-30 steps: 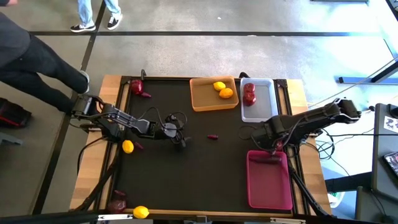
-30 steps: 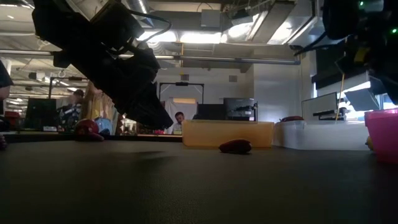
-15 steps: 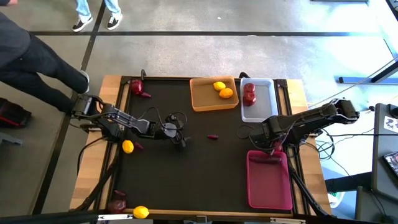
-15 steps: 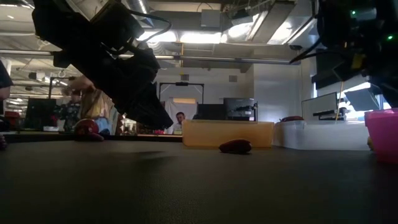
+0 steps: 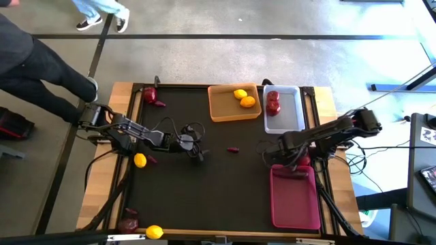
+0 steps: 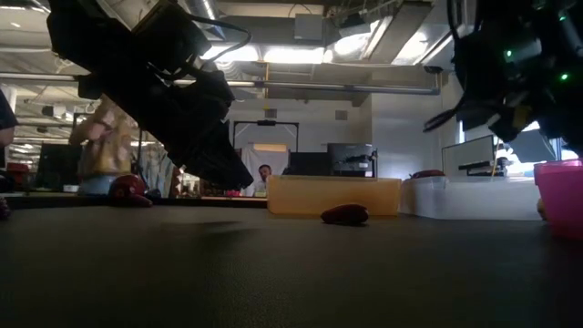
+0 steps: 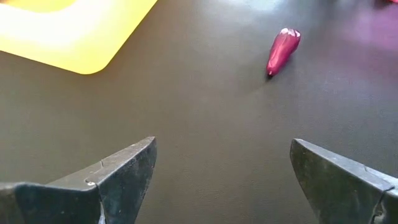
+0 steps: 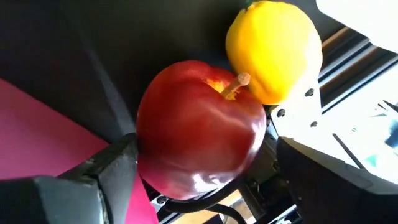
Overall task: Sort produce into baskets
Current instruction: Put the red apple into the white bin
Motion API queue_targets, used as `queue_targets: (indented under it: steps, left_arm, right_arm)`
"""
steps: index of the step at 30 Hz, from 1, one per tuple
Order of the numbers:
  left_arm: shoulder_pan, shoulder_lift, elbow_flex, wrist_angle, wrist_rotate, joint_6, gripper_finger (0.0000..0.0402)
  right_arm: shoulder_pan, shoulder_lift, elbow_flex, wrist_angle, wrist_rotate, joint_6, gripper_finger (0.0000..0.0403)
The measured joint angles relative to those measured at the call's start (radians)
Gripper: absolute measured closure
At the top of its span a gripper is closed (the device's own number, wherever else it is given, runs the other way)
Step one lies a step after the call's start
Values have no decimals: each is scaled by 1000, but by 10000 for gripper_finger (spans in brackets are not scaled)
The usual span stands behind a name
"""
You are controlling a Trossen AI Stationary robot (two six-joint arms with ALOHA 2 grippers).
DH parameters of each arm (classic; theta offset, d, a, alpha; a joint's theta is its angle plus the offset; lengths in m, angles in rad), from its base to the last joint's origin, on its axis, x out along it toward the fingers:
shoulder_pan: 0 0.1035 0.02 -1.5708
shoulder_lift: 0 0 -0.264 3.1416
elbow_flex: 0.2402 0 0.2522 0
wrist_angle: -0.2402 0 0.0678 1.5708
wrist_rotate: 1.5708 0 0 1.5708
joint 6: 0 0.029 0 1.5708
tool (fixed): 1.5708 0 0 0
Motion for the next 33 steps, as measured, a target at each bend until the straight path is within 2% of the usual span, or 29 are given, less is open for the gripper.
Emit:
queue_targets:
  steps: [5,13,17,22,29,33]
  left_arm:
    - [0,0,0,0,0,0,38]
    - [0,0,0,0,0,0,38]
    - [0,0,0,1,0,7,38]
    - [0,0,0,1,0,7,38]
    - [0,-6,0,7,0,7,38]
    - [0,-23,0,8,0,7,38]
  right_arm:
    - [0,60,0,-5,-5,-6,88]
    - [0,83,3,-10,-1,-20,182]
    - [1,83,3,-20,23,-35,213]
    - [1,65,9,-23,53,-39,217]
    - [1,9,118,-51,123,-39,216]
    - [1,-12,177,-52,197,-39,216]
